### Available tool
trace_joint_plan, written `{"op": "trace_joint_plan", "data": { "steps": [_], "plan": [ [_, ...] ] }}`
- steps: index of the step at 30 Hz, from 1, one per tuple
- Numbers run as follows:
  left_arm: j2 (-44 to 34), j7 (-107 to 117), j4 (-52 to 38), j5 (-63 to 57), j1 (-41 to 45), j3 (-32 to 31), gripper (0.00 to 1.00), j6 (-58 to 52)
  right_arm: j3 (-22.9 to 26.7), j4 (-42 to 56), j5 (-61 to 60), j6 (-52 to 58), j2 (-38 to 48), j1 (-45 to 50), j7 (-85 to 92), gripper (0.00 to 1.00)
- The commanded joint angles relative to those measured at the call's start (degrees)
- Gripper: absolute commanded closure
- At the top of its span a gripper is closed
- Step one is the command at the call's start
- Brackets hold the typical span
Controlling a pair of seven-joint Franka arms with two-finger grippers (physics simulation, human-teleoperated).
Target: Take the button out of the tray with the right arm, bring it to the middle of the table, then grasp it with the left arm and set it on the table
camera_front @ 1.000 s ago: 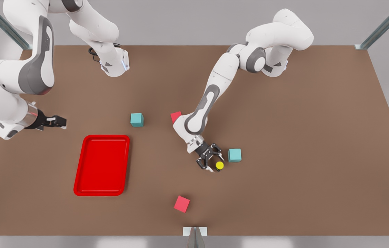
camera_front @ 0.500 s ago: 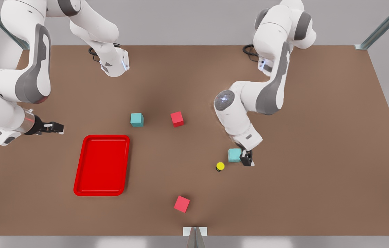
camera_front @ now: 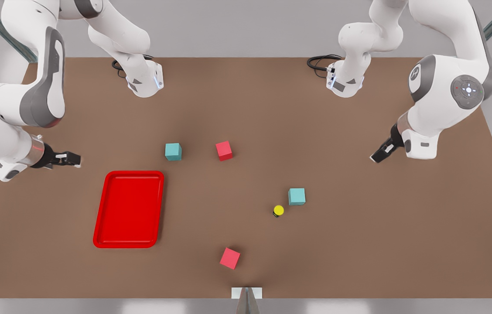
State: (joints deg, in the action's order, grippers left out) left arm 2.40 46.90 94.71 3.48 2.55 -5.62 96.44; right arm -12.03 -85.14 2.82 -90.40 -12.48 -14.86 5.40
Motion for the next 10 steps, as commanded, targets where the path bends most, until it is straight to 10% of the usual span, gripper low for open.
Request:
{"op": "trace_joint_plan", "data": {
  "steps": [1,10],
  "plan": [
    [0.8,-45.0,-1.2,-0.9,0.7,-0.3,0.00,5.8,0.0,0.1,0.0,-0.3,0.2,-0.3,0.0,0.00],
    [0.9,-45.2,-2.7,-1.1,1.0,-0.5,0.00,4.0,-0.1,-0.2,-0.1,-1.8,1.4,-0.5,0.1,0.00]
  ]
}}
